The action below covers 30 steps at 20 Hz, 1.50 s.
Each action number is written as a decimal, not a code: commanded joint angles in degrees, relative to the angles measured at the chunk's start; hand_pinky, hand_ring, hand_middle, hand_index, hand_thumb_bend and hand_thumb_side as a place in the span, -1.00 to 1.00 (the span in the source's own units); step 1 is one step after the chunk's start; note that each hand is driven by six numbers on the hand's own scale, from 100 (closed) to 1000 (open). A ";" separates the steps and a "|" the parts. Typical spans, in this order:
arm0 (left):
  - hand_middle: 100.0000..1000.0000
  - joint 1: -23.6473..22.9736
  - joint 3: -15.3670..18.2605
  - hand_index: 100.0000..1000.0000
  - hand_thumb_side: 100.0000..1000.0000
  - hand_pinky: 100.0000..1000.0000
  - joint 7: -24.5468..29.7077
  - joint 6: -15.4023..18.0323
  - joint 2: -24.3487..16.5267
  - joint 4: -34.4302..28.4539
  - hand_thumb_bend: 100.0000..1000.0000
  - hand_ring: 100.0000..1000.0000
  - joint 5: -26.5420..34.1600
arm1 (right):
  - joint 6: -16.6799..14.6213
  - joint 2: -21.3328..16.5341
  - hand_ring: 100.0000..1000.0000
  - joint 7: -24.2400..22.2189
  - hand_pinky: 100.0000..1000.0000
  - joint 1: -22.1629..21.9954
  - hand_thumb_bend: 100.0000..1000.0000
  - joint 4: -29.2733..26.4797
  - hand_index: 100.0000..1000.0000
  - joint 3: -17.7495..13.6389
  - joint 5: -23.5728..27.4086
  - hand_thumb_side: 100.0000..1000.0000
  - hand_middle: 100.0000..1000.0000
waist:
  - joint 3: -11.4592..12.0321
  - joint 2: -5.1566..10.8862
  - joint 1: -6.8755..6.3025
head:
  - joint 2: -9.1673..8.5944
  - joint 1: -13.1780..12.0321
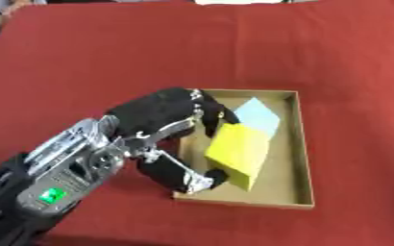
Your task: Pick up objects on the table and place them in the box.
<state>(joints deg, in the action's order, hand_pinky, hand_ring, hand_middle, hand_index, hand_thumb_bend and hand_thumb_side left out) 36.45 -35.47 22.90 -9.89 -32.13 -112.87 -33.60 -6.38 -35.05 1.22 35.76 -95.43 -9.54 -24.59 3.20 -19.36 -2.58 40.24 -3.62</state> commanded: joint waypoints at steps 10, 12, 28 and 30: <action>0.02 -0.77 -0.64 0.35 -0.47 0.33 -0.92 3.50 1.35 7.76 -0.20 0.37 -8.98 | -0.06 -0.77 0.35 0.17 0.41 0.57 -1.00 -1.38 0.59 -0.56 0.06 0.71 0.05 | -0.11 1.33 0.83 | -0.22 -0.54; 0.02 -0.82 -0.58 0.38 -0.46 0.35 -0.90 3.79 1.70 8.66 -0.16 0.40 -10.31 | -0.04 -0.75 0.34 0.16 0.41 0.52 -1.00 -1.38 0.59 -0.56 0.08 0.71 0.05 | -0.10 1.31 0.86 | -0.28 -0.57; 0.40 -0.86 4.17 0.72 -0.14 0.63 4.36 2.48 -0.24 0.06 0.28 0.70 -14.68 | 0.28 -0.95 0.34 0.41 0.41 -0.01 -1.00 -1.53 0.59 -0.69 -0.05 0.71 0.04 | 0.31 1.63 0.75 | -0.44 1.03; 0.39 -0.52 5.76 0.71 -0.15 0.63 3.86 1.84 -0.59 -1.24 0.22 0.70 -14.21 | 0.31 -0.98 0.34 0.47 0.41 -0.17 -1.00 -1.53 0.58 -0.72 -0.08 0.71 0.04 | 0.50 1.88 0.71 | -0.54 1.58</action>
<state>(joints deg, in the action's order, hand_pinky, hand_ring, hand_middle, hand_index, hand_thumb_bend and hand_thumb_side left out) 35.26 -31.32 26.82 -7.61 -31.21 -112.26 -48.22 -6.15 -34.59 1.46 35.11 -95.75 -9.57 -24.58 3.65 -18.83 -2.01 40.21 -2.40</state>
